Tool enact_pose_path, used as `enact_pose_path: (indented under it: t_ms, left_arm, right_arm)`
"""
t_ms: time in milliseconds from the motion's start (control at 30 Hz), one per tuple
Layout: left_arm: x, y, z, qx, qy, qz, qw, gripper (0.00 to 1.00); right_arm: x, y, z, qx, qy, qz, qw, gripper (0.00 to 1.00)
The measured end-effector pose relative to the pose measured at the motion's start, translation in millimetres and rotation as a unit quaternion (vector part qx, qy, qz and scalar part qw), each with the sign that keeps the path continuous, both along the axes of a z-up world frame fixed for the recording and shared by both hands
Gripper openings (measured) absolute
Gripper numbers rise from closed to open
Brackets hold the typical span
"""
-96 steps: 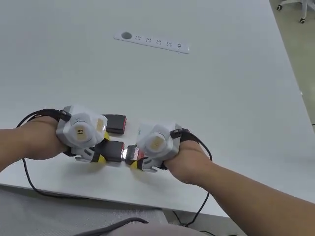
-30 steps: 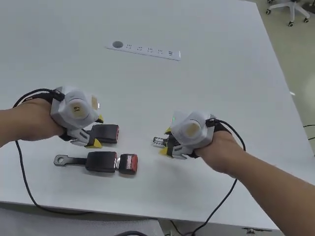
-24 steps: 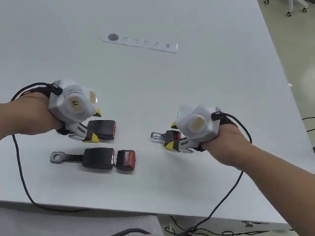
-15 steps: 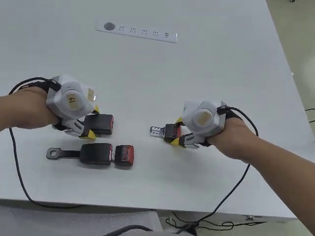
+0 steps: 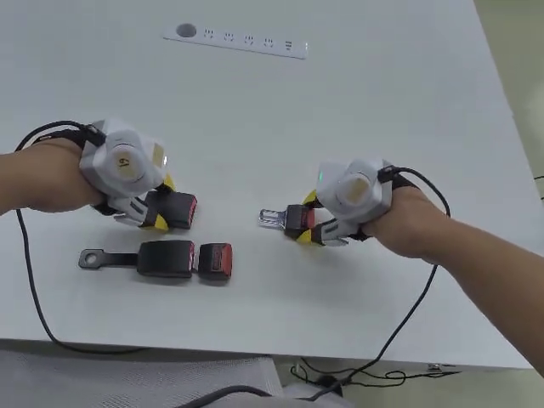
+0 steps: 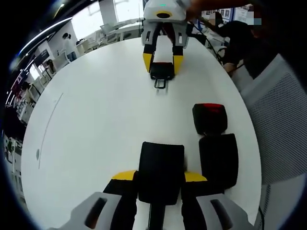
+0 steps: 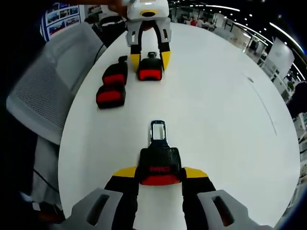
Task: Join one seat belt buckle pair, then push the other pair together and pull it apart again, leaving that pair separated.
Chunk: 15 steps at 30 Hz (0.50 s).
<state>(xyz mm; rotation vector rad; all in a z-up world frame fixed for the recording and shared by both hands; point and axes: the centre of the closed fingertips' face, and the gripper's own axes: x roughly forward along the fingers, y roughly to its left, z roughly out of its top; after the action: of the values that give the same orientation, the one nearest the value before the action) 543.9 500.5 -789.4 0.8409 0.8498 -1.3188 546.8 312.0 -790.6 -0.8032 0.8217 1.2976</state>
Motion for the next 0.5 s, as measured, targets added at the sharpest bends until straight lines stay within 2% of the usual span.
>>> enact_pose_path:
  t_ms: [300, 500]
  left_arm:
    - [-0.6, 0.8, -0.6, 0.0, 0.002, 0.014, 0.9999, 0.35]
    - [-1.5, 0.7, 0.2, -0.006, 0.002, 0.033, 0.9994, 0.35]
  right_arm:
    - [0.6, 6.4, 0.6, 0.002, -0.004, -0.002, 1.0, 0.32]
    - [-0.6, 21.6, 0.4, 0.007, -0.006, -0.006, 0.9999, 0.32]
